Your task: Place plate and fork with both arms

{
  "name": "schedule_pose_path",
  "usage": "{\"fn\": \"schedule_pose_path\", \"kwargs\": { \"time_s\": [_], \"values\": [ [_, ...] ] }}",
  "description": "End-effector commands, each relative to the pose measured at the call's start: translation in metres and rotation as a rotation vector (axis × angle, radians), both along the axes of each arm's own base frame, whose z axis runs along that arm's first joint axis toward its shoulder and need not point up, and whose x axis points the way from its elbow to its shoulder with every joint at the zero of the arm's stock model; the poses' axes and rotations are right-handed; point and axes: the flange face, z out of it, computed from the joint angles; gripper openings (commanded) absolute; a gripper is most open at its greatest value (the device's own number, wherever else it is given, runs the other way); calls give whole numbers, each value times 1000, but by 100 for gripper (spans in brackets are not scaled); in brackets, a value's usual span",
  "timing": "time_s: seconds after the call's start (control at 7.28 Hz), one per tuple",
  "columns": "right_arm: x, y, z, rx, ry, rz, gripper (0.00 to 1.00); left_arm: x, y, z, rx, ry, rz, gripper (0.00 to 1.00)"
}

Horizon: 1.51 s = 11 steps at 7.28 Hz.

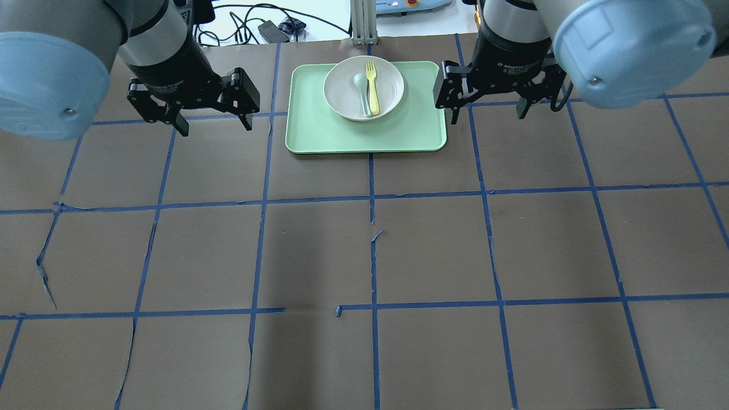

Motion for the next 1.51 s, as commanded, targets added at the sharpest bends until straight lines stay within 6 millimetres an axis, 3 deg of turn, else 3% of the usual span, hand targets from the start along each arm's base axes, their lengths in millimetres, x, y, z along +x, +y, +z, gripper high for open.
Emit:
{"fn": "schedule_pose_path", "kwargs": {
  "time_s": [0.0, 1.1, 1.24, 1.37],
  "values": [
    [0, 0, 0, 0, -3, 0, 100, -5, 10, 5, 5, 2, -39, 100],
    [1, -6, 2, -37, -2, 4, 100, -6, 10, 2, 8, 5, -43, 100],
    [5, -25, -17, -24, -9, 11, 100, -7, 10, 1, 11, 2, -44, 100],
    [17, -66, -46, -60, -15, 20, 100, -7, 10, -1, 14, 1, -44, 100]
  ]
}}
